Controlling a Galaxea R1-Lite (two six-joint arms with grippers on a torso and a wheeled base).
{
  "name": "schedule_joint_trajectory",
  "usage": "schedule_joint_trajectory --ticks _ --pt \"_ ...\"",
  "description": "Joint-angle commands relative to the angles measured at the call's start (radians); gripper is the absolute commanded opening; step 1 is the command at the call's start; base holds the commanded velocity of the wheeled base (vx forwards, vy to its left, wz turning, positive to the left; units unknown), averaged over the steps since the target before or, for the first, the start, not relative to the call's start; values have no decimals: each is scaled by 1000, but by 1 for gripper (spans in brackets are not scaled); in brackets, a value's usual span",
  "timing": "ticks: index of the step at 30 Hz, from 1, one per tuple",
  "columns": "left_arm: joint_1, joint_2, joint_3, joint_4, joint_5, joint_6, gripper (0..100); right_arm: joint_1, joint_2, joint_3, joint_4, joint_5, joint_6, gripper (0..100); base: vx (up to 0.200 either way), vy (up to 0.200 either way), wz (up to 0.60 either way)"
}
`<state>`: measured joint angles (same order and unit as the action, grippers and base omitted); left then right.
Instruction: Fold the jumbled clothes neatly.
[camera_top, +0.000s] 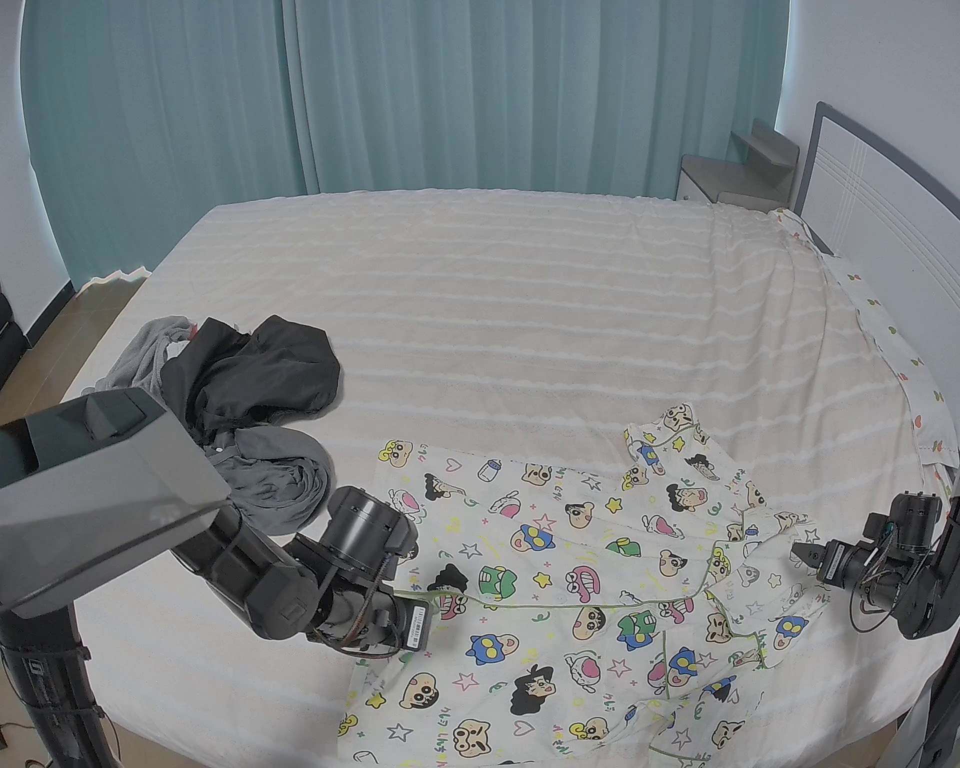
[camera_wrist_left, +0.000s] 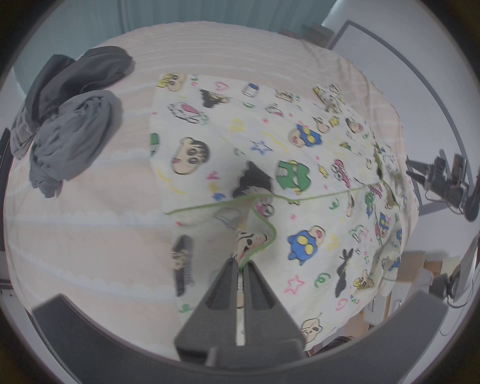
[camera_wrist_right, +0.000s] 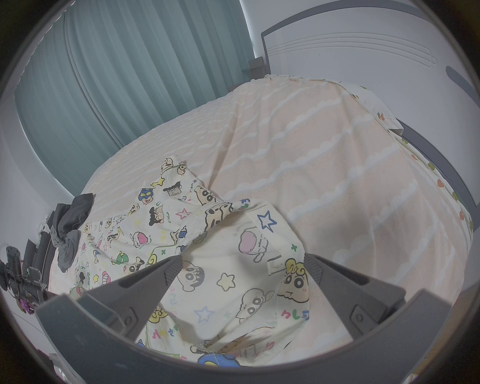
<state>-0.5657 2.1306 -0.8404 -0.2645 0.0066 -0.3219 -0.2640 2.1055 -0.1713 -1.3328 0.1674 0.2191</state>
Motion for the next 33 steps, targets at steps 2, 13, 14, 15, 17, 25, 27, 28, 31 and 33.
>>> schedule_joint_trajectory --ticks 2,13,14,15,17,25,27,28,31,33 --pt "63 -17 17 -16 -7 4 0 0 7 -1 0 0 -1 100 0 0 0" --pt "119 -5 7 -18 -19 6 0 2 7 -1 0 0 -1 100 0 0 0" --pt "122 -6 7 -16 -19 6 0 2 5 -1 0 0 -1 100 0 0 0" --pt "125 -6 7 -16 -19 6 0 2 5 -1 0 0 0 100 0 0 0" --pt "133 -5 11 -15 -19 6 0 2 7 -1 0 0 -1 100 0 0 0" --pt "149 -6 37 -16 -19 4 0 8 7 1 0 0 0 100 0 0 0" --pt "149 -6 37 -16 -20 4 0 8 7 1 0 0 0 100 0 0 0" --pt "149 -6 35 -16 -20 4 0 8 7 1 0 0 0 100 0 0 0" --pt "149 -6 34 -16 -20 4 0 8 7 1 0 0 0 100 0 0 0" --pt "149 -8 32 -18 -20 3 0 8 7 3 0 0 0 100 0 0 0"
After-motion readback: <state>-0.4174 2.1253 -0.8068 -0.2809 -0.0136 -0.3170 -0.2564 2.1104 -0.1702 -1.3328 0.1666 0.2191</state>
